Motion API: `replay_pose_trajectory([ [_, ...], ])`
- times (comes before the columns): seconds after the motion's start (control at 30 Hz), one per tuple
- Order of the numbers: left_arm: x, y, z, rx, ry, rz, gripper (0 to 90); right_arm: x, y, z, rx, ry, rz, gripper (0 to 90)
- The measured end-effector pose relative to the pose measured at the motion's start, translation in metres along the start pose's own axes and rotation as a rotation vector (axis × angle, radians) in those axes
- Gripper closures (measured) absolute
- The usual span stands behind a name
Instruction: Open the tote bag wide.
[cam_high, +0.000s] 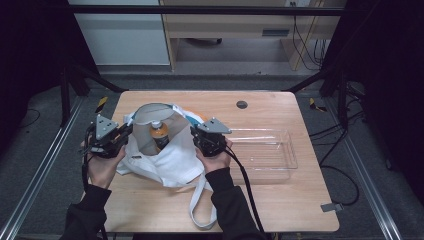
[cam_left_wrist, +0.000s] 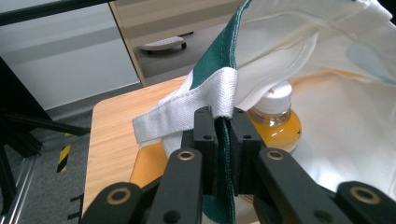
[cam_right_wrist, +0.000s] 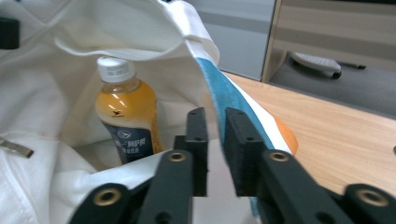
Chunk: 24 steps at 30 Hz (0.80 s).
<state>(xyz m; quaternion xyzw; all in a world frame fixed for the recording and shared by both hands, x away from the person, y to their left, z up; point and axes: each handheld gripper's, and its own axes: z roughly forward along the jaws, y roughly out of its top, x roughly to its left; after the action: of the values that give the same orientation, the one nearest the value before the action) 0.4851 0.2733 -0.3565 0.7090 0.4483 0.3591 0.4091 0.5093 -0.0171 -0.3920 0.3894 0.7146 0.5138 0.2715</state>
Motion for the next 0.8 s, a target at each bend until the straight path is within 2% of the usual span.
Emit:
replay_pose_trajectory([
  [0.1,-0.001,0.002,0.001,0.002,0.000,-0.004,83.9,0.005,0.001,-0.012,-0.039,0.016,-0.007,73.6],
  [0.2,-0.002,0.004,0.001,0.000,0.003,-0.007,83.9,0.013,-0.002,-0.022,-0.054,0.056,-0.009,76.6],
  [0.3,-0.002,0.006,0.001,0.000,0.002,-0.016,84.0,0.024,-0.015,-0.019,0.001,0.098,-0.012,82.0],
  [0.37,-0.002,0.007,0.001,0.000,0.000,-0.019,84.1,0.029,-0.030,-0.011,0.055,0.109,-0.014,85.3],
  [0.53,-0.002,0.009,0.002,0.000,0.000,-0.021,84.1,0.038,-0.068,0.012,0.175,0.132,0.015,90.0],
  [0.67,-0.001,0.008,0.003,-0.002,0.001,-0.032,84.1,0.047,-0.086,0.025,0.238,0.132,0.004,90.0],
  [0.8,0.001,0.008,0.004,-0.009,0.005,-0.041,84.1,0.056,-0.095,0.034,0.273,0.146,-0.011,90.0],
])
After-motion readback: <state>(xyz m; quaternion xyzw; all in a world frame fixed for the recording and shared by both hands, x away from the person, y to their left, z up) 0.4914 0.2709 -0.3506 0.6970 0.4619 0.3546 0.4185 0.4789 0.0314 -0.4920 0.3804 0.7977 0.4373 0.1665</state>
